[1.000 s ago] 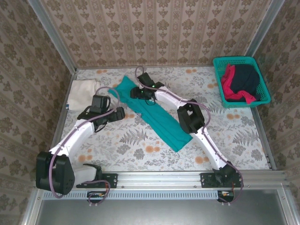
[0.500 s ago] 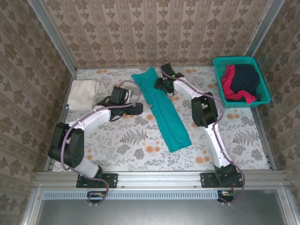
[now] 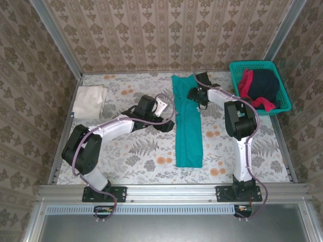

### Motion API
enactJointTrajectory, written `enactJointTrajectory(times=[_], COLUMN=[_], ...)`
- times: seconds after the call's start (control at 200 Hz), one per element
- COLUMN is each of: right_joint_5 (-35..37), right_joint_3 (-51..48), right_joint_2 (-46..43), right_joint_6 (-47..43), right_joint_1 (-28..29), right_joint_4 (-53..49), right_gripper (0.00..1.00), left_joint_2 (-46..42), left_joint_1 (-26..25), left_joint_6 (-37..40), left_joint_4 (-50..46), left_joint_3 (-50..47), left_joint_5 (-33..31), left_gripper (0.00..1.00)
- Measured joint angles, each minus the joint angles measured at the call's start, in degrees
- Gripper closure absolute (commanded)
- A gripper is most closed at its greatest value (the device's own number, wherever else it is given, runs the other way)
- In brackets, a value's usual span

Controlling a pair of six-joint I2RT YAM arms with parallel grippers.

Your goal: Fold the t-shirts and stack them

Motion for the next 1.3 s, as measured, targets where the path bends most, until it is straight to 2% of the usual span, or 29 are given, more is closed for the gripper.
enactJointTrajectory(times=[0.12, 0.26, 0.335, 0.495, 0.525, 0.62, 0.74, 0.83, 1.07, 1.3], right_joint_5=[-1.7, -3.0, -3.6, -4.3, -4.2, -3.2, -2.8, -3.7, -4.4, -4.3], right_joint_3=[-8.2, -19.1, -23.8, -32.5, -34.3, -39.5, -45.0, -47.5, -51.2, -52.8], right_joint_2=[-7.4, -21.4, -29.6, -44.8, -47.5, -55.1, -62.6, -65.4, -65.7, -58.8], right_joint_6=[-5.4, -15.5, -21.4, -33.9, -36.0, -42.0, -50.1, -55.1, -62.5, -63.3], right_joint_1=[0.1, 0.3, 0.4, 1.8, 2.6, 6.8, 15.3, 20.9, 29.7, 37.8], right_joint_4=[4.2, 9.0, 10.0, 9.8, 9.5, 7.6, 3.3, -1.8, -15.5, -16.9], right_gripper=[0.27, 0.19, 0.18, 0.07, 0.04, 0.03, 0.05, 0.08, 0.09, 0.13], left_joint_2=[0.6, 0.6, 0.4, -2.0, -3.1, -6.9, -12.2, -15.8, -21.3, -23.1], left_joint_1=[2.0, 3.8, 4.7, 9.5, 10.5, 11.9, 11.5, 11.4, 11.4, 11.1], left_joint_6=[1.9, 6.6, 9.2, 13.3, 14.4, 18.4, 23.3, 28.4, 37.9, 40.5], left_joint_4=[1.6, 3.0, 1.9, -1.9, -2.8, -4.3, -5.2, -6.2, -10.2, -11.2], left_joint_3=[0.0, -0.5, -0.5, -0.8, -1.0, -2.6, -6.3, -9.6, -13.3, -14.3], left_joint_5=[4.5, 9.2, 11.3, 17.0, 17.7, 19.1, 20.5, 21.1, 22.1, 23.1], left_gripper=[0.00, 0.00, 0.00, 0.00, 0.00, 0.00, 0.00, 0.00, 0.00, 0.00])
